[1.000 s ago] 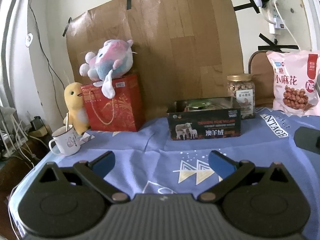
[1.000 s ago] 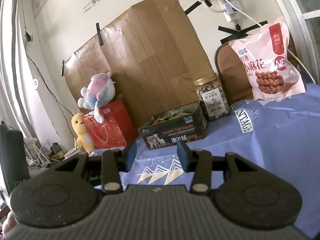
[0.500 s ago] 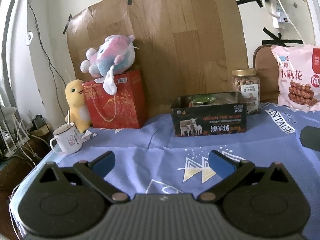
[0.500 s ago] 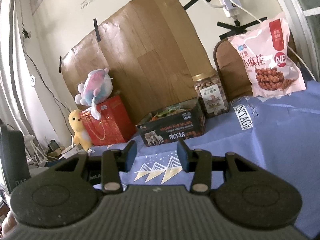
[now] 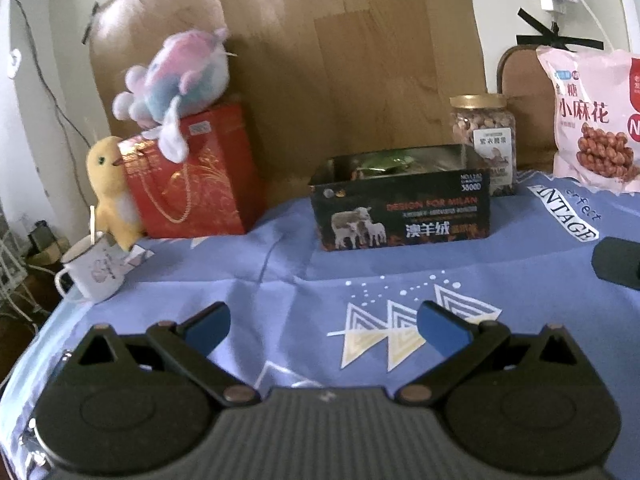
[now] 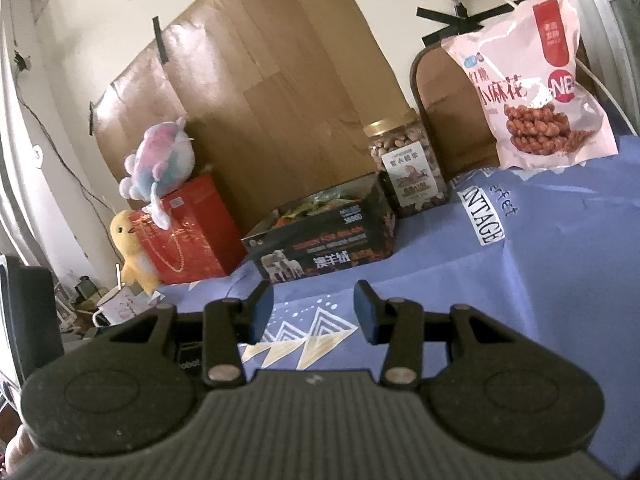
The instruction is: Organize snacks
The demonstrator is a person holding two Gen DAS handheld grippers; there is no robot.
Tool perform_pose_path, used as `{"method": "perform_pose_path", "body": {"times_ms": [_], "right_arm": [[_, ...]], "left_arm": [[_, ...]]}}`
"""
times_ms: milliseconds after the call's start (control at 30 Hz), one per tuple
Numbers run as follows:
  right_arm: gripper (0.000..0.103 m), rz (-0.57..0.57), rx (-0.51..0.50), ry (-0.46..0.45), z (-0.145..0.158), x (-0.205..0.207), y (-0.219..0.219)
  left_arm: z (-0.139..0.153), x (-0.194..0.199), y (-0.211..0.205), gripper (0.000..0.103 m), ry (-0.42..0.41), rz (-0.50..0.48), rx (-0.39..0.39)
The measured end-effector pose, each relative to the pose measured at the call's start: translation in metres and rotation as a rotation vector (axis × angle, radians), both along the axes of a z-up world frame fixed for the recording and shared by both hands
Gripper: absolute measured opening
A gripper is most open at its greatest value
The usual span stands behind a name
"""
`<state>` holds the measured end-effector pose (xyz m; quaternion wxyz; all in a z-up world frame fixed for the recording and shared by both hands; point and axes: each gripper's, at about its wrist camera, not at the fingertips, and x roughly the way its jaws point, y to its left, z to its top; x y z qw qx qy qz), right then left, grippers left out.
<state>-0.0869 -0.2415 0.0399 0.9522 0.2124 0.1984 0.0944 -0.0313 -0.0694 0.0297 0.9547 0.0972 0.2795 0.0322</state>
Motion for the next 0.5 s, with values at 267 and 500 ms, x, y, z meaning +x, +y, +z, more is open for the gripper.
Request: {"method": "perform_pose_path", "body": {"times_ms": [267,500], "right_arm": [[0.047,-0.009,0.0,0.027,-0.01,0.024,-0.009],[0.047,-0.012,0.009,0.041,-0.017,0.038,-0.017]], "left_arm": [[-0.008,0.026,-0.008,0.103,0.043,-0.017,-0.003],[-0.01,0.042,-0.015,0.103,0.059,-0.018,0.011]]}}
